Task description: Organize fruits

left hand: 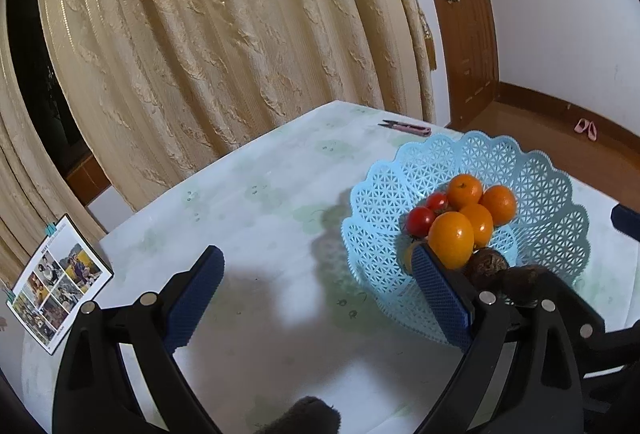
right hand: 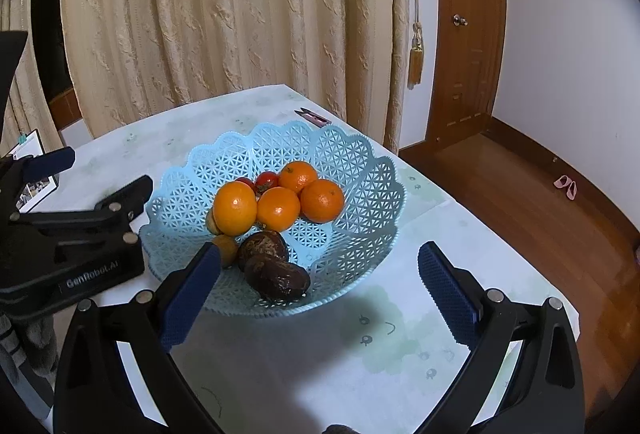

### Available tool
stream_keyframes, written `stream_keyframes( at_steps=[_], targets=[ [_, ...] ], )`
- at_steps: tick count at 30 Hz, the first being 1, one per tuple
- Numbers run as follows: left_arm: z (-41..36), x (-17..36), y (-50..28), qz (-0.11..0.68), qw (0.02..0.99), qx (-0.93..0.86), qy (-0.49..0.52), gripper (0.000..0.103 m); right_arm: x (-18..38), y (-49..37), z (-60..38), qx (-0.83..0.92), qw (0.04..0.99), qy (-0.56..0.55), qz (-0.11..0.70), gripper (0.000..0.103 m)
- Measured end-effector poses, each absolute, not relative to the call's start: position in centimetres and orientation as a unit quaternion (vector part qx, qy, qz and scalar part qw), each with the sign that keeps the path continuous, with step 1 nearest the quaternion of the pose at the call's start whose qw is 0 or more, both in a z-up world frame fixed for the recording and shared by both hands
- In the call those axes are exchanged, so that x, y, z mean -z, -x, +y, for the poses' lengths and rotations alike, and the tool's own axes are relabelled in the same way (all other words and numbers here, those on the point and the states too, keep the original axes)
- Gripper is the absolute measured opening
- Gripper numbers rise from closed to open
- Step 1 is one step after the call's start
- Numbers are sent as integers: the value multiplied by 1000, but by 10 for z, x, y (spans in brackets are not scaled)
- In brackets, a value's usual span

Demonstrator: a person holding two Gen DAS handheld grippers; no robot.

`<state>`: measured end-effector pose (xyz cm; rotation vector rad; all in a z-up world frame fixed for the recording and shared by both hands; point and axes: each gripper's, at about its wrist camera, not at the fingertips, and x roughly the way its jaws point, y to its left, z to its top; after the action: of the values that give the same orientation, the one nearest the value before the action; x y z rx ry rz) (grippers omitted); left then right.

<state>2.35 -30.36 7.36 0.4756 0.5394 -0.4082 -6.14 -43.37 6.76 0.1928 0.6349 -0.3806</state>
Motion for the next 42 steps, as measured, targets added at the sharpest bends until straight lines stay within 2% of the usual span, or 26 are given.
stream_keyframes(
  at_steps=[42],
  targets=[
    [-320,-66,-29,262,910,185,-264,94,-61,57,-445,192,923,-103,317,100]
  ],
)
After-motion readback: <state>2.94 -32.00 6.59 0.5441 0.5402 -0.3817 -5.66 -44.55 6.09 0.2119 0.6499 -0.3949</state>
